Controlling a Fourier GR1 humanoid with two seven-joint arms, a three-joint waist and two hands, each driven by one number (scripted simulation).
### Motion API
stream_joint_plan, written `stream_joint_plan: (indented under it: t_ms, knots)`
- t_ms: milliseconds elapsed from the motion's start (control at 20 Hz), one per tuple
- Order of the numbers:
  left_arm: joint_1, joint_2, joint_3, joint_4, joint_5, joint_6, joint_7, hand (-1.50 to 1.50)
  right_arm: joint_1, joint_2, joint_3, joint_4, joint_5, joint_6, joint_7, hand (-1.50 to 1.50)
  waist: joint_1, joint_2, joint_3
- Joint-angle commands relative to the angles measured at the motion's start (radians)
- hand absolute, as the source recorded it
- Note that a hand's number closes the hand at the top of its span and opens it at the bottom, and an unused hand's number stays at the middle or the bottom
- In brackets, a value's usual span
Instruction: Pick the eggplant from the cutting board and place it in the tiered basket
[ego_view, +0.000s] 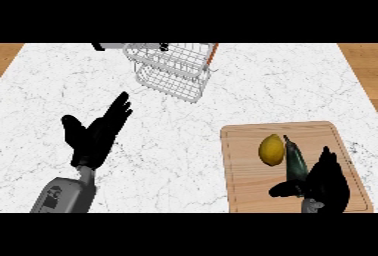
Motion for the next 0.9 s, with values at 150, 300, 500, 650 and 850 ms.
stream_joint_plan:
  t_ms: [150,300,500,650,850]
  knots:
    - [0.002,-0.014,0.014,-0.001,-0.016,-0.012,0.009,0.0,-0.01,0.004,0.016,0.121,-0.054,-0.088,-0.12,1.5,0.003,0.011,0.014]
    - [-0.002,-0.014,0.026,0.013,-0.015,-0.023,-0.011,0.0,-0.031,0.004,0.06,0.15,-0.007,-0.102,-0.075,1.5,0.005,0.012,0.014]
    - [0.021,-0.002,0.031,-0.038,-0.016,-0.02,0.027,0.0,-0.066,-0.017,-0.006,0.199,-0.007,-0.128,-0.127,1.5,0.01,0.012,0.015]
    - [0.008,-0.022,0.033,0.019,-0.028,-0.031,-0.013,0.0,-0.035,0.003,0.077,0.137,0.036,-0.195,-0.077,1.5,0.003,0.012,0.014]
    - [-0.035,-0.027,0.034,0.01,-0.021,-0.021,0.034,0.0,-0.02,0.003,0.367,0.026,0.1,-0.139,0.147,1.5,0.006,0.01,0.013]
